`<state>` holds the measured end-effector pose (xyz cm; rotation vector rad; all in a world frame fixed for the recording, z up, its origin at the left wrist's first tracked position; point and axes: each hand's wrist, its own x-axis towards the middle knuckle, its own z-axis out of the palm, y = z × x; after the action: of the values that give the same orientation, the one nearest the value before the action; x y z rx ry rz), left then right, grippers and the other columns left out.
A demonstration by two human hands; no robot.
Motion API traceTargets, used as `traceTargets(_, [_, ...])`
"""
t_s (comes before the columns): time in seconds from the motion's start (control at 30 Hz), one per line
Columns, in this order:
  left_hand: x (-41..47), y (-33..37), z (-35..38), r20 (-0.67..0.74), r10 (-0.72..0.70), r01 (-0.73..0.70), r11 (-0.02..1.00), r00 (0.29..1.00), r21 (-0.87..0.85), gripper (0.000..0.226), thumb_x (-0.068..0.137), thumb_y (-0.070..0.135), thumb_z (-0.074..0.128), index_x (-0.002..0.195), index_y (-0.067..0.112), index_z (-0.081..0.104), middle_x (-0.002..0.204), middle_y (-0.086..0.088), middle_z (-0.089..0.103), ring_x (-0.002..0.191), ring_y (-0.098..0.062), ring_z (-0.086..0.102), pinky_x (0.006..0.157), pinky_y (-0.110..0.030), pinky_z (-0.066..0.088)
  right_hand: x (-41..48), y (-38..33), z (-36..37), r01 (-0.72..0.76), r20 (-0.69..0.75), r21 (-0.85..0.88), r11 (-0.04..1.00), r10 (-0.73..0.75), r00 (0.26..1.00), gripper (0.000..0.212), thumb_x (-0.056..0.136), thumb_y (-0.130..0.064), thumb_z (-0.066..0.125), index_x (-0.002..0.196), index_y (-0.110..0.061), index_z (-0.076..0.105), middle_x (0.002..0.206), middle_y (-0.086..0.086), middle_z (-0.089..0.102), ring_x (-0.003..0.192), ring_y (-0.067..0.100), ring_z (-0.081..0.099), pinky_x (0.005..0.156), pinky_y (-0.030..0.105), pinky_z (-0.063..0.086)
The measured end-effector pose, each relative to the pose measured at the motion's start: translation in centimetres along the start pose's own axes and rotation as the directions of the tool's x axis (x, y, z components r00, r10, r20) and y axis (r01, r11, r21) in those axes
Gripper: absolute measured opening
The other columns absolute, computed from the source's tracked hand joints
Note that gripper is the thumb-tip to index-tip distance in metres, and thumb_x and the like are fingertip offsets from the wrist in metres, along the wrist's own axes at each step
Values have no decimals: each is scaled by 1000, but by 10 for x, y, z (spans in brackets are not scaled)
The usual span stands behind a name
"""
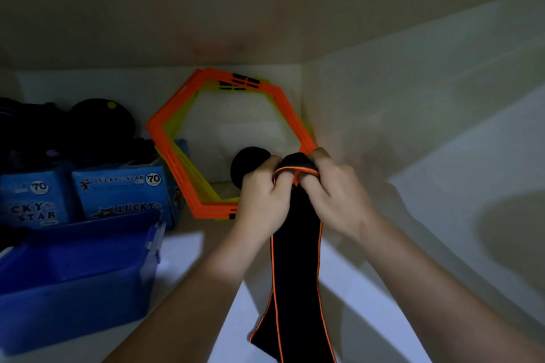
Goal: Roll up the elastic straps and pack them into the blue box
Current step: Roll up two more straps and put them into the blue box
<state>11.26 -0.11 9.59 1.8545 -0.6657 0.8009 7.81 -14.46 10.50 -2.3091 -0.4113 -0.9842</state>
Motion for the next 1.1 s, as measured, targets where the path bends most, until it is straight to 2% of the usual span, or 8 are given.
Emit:
traceTargets(0.17, [11,6,-9,14,8,-7,1000,1000,-20,24,87,28,51,87,9,66,77,-8,67,77,-24,61,73,-43,46,9,-8,-33,154,-106,1,988,-153,982,13,79,-19,76,84,-23,64,61,-8,62,55,1,56,56,10,38])
traceTargets(0.27, [15,8,-17,185,-31,86,951,982,-297,20,85,30,64,96,14,68,83,3,72,81,-10,67,72,-31,49,19,-16,-44,189,-118,30,982,-184,976,14,80,-13,76,75,-21,67,59,-13,62,55,-1,57,54,10,38])
traceTargets(0.33, [13,-3,-22,480,-97,408,686,872,-602,40,76,34,78,109,13,70,98,2,77,93,-11,72,83,-29,54,26,-19,-43,176,-149,40,984,-168,974,18,81,-14,76,74,-26,64,57,-17,60,54,-2,57,52,9,38])
traceTargets(0.4, [9,-13,-23,701,-44,659,388,712,-644,66,62,45,90,116,11,72,112,-8,76,106,-22,70,97,-39,54,30,-19,-39,142,-149,44,989,-134,980,20,81,-14,75,73,-27,62,56,-14,60,52,0,60,50,12,42])
traceTargets(0.53, [-4,-17,-5,758,222,734,194,614,-651,69,78,40,75,134,2,58,130,-22,65,124,-36,60,113,-51,37,32,-19,-35,81,-168,3,997,-79,983,21,82,-16,75,72,-27,60,57,-10,61,50,0,58,48,11,41])
traceTargets(0.8, [-39,-7,27,828,233,825,138,510,-548,77,74,24,64,144,1,42,106,-14,55,98,-31,59,104,-57,34,53,4,-50,-57,-229,-28,998,49,972,9,82,-20,73,76,-14,69,60,-5,64,54,11,57,52,21,43])
traceTargets(1.0, [-97,-34,21,898,182,901,95,401,-422,69,77,12,47,146,2,45,117,-16,63,106,-34,61,103,-54,39,77,42,-31,-160,-180,-81,984,143,973,10,83,-22,72,79,-13,69,61,-9,58,56,5,54,49,6,37])
traceTargets(1.1, [-123,-43,9,938,74,935,89,338,-344,59,80,7,40,136,0,57,128,-19,65,111,-37,64,99,-45,48,81,75,-2,-262,-156,-31,965,254,955,11,82,-21,72,77,-12,70,66,-1,63,65,16,61,55,15,44])
